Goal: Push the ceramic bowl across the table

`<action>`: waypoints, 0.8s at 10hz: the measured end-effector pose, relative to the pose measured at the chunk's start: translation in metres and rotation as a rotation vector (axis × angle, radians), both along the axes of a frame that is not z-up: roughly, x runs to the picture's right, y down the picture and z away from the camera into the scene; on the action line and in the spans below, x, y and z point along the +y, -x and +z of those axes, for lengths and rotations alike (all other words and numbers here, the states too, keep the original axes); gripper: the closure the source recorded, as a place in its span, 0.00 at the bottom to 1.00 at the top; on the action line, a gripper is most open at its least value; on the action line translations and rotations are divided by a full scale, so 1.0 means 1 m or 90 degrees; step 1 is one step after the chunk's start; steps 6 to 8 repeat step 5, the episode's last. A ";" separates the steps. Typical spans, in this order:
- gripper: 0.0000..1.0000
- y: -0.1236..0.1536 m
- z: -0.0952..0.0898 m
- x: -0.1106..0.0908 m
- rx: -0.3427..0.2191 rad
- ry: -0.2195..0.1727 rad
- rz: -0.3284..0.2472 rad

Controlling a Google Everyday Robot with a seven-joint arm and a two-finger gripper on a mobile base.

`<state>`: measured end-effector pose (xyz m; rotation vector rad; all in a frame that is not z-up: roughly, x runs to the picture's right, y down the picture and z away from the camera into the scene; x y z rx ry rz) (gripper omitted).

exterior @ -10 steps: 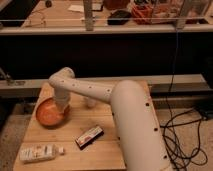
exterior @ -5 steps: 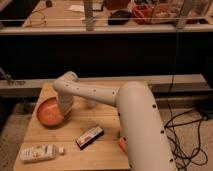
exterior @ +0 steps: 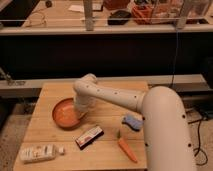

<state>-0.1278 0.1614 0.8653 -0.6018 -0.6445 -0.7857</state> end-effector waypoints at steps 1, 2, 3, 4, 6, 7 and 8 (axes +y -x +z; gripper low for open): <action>1.00 -0.017 -0.004 0.003 0.007 0.008 0.013; 1.00 -0.045 -0.009 0.006 0.011 0.019 0.030; 1.00 -0.065 -0.013 0.009 0.015 0.027 0.040; 1.00 -0.089 -0.018 0.012 0.020 0.037 0.055; 1.00 -0.115 -0.022 0.015 0.023 0.045 0.071; 1.00 -0.115 -0.022 0.015 0.023 0.045 0.071; 1.00 -0.115 -0.022 0.015 0.023 0.045 0.071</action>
